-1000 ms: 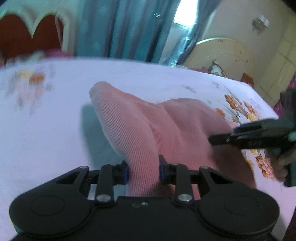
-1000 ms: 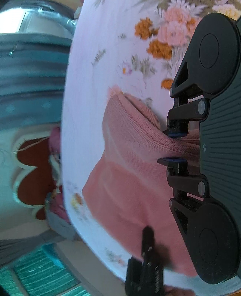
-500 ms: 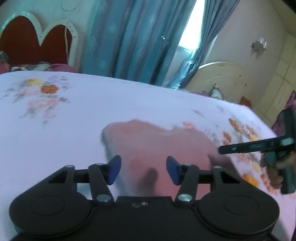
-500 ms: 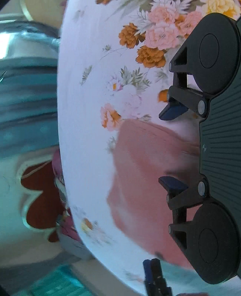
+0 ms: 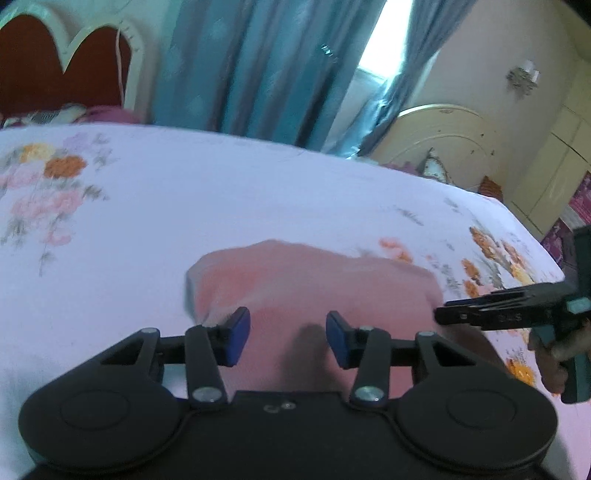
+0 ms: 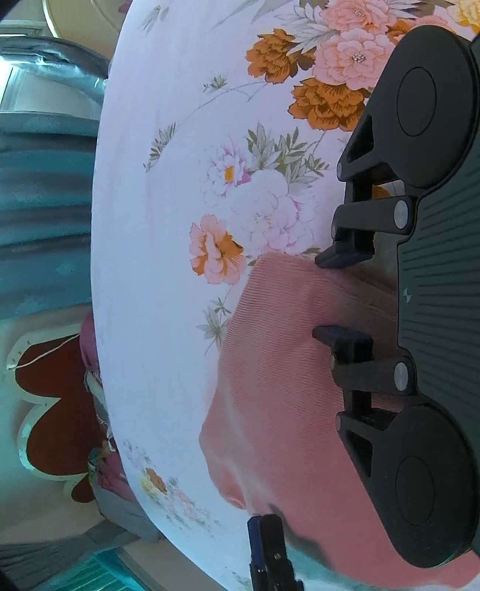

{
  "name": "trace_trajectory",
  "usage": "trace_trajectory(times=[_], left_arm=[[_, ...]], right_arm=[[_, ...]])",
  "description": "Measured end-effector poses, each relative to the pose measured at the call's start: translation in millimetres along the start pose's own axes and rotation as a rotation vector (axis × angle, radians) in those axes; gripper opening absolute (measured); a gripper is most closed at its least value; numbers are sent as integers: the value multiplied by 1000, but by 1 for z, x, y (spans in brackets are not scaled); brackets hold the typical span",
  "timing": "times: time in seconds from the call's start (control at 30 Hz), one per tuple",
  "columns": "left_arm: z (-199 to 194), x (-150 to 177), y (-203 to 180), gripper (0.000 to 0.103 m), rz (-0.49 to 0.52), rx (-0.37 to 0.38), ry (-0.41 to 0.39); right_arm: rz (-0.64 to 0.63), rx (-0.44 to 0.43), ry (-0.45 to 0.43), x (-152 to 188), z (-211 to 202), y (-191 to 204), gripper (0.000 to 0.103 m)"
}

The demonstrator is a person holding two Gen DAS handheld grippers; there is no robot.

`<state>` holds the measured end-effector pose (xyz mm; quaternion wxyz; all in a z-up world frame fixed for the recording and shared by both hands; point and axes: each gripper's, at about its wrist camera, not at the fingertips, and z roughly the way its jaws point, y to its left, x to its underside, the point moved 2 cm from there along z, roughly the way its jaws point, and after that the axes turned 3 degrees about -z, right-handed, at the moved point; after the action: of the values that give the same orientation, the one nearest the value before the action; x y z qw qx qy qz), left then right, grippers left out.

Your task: Fold small clothes

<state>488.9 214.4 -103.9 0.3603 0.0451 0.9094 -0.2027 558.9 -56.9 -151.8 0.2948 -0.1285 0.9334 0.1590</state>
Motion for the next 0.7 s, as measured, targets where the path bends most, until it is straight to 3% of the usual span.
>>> trace_trajectory(times=[0.03,0.2,0.27,0.3,0.33,0.4,0.43,0.5,0.57,0.63,0.7], left_arm=[[2,4,0,44,8,-14,29],[-11,12,-9,44,45,-75,-30],[-14,8,-7,56,40,-77,-57],[-12,6,-3,71,30,-90,-56],[-6,2,4,71,1,-102,-41],[4,-4,19,66,-85,-66,-10],[11,-6,28,55,-148,-24,17],[23,-9,47,47,-280,59,21],[29,-13,64,40,-388,157,-25],[21,-17,71,40,-412,198,-114],[5,-20,75,43,-413,165,-163]], right_arm=[[6,-4,4,3,-1,0,33],[-1,7,-2,13,-20,10,33],[8,30,-54,10,-33,11,33],[1,25,-86,8,-39,12,33],[-13,27,-102,5,-43,13,33],[-20,54,-82,1,-39,14,33],[-4,56,-65,0,-34,12,33],[22,46,-43,2,-27,9,33],[38,48,-35,7,-22,7,33],[64,47,-53,10,-23,5,33],[75,57,-78,11,-30,4,33]])
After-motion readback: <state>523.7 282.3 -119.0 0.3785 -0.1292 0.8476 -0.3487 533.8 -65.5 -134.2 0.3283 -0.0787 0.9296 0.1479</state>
